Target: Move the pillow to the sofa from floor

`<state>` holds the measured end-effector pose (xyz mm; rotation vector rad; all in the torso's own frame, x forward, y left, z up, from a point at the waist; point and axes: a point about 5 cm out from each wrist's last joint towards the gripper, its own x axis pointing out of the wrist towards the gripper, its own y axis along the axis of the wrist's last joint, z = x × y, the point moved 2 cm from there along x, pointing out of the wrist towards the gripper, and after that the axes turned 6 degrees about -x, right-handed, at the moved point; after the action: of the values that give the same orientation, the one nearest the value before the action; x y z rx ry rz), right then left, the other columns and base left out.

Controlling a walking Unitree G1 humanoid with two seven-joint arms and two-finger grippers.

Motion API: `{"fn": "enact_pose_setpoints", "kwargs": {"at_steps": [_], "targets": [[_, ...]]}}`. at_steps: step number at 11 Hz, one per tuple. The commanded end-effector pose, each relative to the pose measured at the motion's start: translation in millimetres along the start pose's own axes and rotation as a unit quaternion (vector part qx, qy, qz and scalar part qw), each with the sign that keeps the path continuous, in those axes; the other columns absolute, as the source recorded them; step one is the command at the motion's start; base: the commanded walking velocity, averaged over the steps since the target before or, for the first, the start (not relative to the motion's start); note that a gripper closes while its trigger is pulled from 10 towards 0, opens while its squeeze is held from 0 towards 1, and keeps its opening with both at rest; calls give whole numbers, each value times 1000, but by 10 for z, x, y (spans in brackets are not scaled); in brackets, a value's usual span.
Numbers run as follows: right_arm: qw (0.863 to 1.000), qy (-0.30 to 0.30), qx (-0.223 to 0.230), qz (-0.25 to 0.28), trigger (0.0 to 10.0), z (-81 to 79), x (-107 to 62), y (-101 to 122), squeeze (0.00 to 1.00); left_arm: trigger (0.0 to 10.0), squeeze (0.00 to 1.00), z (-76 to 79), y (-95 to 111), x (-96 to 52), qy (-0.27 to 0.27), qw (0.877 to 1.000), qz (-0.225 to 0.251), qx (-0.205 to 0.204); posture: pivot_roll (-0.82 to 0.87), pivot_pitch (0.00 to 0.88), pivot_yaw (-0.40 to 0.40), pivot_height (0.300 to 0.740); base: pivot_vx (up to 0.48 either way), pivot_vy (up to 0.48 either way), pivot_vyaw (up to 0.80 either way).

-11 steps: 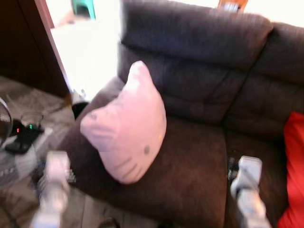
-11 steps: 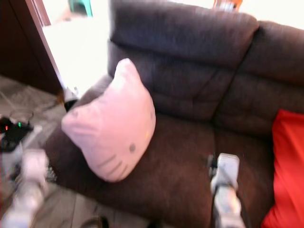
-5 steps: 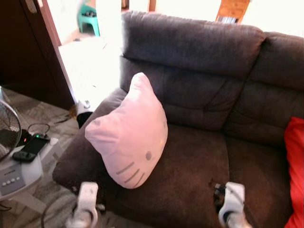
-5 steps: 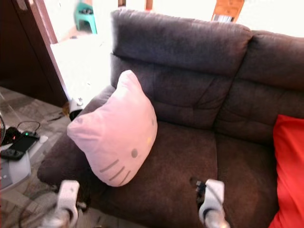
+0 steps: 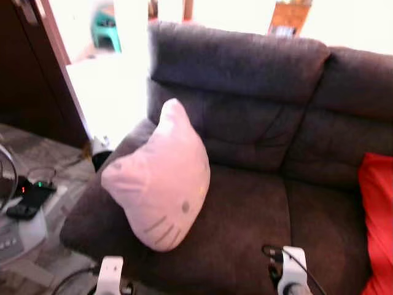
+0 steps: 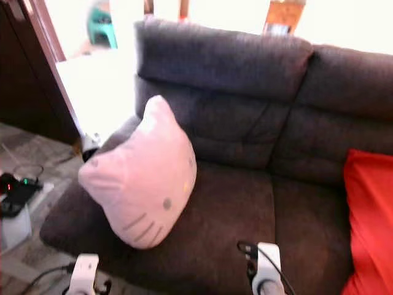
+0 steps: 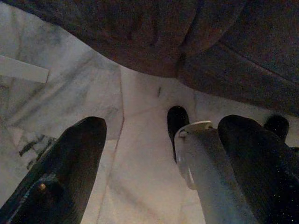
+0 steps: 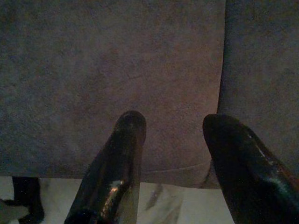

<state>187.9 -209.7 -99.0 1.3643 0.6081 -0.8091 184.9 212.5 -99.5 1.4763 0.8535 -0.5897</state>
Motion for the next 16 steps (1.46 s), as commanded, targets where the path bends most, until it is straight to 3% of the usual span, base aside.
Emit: {"fn": "enact_pose_setpoints", "kwargs": {"at_steps": [1,5,13,16], "targets": [[1000,-1,-7,-8,10000,26,-1,-19,0,10000,0,-3,49,4,1,1000,15,-2,88,0,-85,740,0,0,0],[999,-16,10,-27,10000,86,-29,-148,0,10000,0,63,229,42,-22,999,29,-13,73,0,-64,740,0,0,0],[999,-10,15,-29,10000,107,-33,-164,0,10000,0,14,75,9,-6,999,21,-41,74,33,-85,740,0,0,0],[1000,2,19,-24,10000,84,-32,-154,0,10000,0,10,74,7,-6,999,23,-44,72,37,-84,740,0,0,-494]]}}
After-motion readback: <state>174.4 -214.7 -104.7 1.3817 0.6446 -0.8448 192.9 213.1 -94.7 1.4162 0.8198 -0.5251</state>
